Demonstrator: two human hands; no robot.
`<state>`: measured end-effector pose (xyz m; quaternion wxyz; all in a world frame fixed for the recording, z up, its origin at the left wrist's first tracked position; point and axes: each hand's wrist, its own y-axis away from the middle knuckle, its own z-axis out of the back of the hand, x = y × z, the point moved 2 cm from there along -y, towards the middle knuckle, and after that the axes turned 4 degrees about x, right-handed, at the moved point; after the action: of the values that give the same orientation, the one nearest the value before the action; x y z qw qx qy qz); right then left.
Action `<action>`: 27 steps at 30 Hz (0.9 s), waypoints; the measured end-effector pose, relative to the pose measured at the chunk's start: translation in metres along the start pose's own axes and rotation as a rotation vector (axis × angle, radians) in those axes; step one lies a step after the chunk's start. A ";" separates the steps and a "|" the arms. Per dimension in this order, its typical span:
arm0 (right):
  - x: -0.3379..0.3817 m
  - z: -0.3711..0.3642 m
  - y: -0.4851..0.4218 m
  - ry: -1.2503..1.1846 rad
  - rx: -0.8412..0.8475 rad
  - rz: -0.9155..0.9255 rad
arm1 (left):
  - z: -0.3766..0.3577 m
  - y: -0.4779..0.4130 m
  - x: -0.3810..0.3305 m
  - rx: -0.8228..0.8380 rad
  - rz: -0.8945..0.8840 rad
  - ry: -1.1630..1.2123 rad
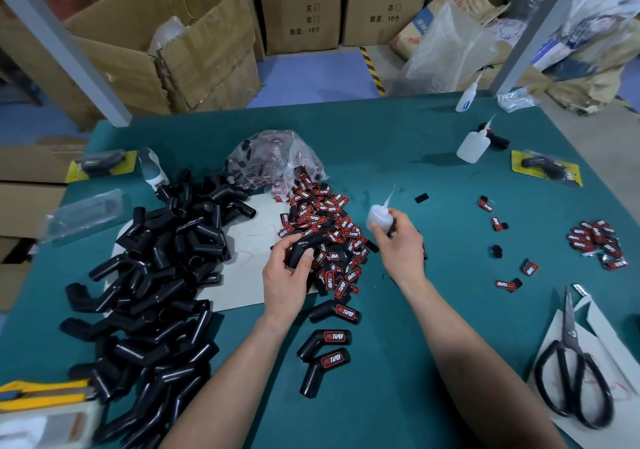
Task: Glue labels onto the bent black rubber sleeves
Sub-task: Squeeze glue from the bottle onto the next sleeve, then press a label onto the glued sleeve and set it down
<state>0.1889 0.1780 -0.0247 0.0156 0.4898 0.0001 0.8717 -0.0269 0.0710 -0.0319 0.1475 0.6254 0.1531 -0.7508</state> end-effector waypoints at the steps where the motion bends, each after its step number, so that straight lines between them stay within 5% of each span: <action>1: 0.000 0.000 0.000 0.002 -0.002 -0.001 | 0.000 0.000 0.000 -0.002 0.001 0.003; 6: 0.008 0.002 0.007 -0.082 -0.056 0.097 | 0.000 0.001 -0.001 -0.029 0.015 0.056; 9: 0.025 0.010 0.019 0.021 -0.371 0.594 | 0.000 0.002 -0.006 -0.057 0.002 0.080; 10: 0.029 0.008 0.024 0.057 -0.383 0.746 | 0.001 0.002 -0.007 -0.075 -0.007 0.080; 12: 0.033 -0.006 0.038 0.153 -0.149 0.914 | 0.002 0.003 -0.008 -0.104 -0.005 0.078; 14: 0.030 -0.025 0.050 0.252 0.130 0.919 | 0.003 0.004 -0.010 -0.109 -0.004 0.080; 16: 0.027 -0.035 0.052 0.278 0.237 0.844 | 0.003 0.005 -0.012 -0.111 -0.026 0.069; 23: 0.035 -0.045 0.053 0.283 0.212 0.589 | -0.002 0.011 -0.015 -0.051 -0.134 -0.082; 27: 0.033 -0.048 0.053 0.286 0.214 0.613 | -0.006 0.012 -0.013 -0.018 -0.118 -0.137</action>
<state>0.1291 0.1268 -0.0207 -0.2984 0.3388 -0.0533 0.8907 -0.0142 0.0631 -0.0208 0.1186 0.5612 0.1862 -0.7977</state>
